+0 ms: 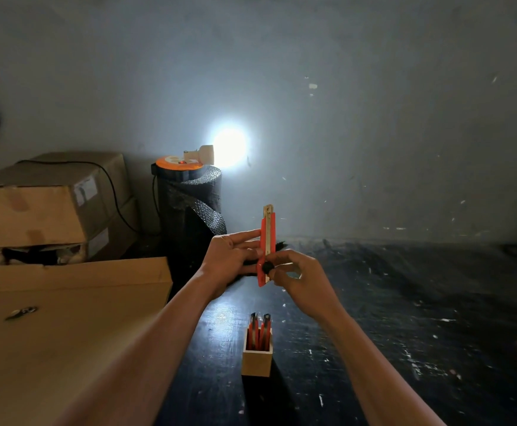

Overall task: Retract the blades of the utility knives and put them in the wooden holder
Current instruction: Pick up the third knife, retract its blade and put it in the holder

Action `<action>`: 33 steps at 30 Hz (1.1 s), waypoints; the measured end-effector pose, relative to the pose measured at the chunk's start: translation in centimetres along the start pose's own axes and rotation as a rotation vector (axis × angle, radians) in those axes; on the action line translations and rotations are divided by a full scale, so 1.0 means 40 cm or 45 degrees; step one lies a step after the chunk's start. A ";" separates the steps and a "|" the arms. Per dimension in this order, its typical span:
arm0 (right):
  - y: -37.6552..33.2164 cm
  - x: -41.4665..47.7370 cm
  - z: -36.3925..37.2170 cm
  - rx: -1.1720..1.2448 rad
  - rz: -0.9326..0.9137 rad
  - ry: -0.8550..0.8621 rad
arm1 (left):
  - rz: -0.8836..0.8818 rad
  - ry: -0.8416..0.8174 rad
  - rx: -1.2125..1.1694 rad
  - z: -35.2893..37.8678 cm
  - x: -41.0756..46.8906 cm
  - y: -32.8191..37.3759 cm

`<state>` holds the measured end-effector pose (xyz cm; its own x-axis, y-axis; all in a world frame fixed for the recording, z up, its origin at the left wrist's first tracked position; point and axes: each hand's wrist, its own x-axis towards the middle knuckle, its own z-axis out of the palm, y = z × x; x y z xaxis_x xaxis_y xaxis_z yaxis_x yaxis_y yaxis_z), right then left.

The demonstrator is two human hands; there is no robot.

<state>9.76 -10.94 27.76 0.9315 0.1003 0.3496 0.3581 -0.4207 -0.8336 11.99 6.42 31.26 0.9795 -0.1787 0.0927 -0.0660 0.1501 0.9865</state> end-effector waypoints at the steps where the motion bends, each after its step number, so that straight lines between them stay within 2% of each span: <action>1: -0.001 -0.001 0.001 0.002 0.003 0.014 | 0.002 0.001 0.001 0.000 0.000 -0.001; 18: 0.012 0.008 -0.004 0.013 -0.027 -0.010 | 0.012 0.022 0.020 -0.001 0.018 -0.023; 23: 0.024 0.013 0.001 0.104 0.026 0.039 | 0.013 0.040 0.018 -0.005 0.021 -0.027; 27: 0.026 0.007 0.007 0.103 -0.003 -0.020 | 0.020 0.048 0.035 -0.010 0.019 -0.038; 33: 0.024 0.035 -0.010 0.265 0.090 0.101 | -0.016 -0.009 0.040 -0.027 0.005 -0.070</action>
<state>11.40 -11.58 27.63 0.9498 0.0022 0.3129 0.3051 -0.2281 -0.9246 12.60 7.00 28.36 0.9790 -0.1872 0.0813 -0.0600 0.1171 0.9913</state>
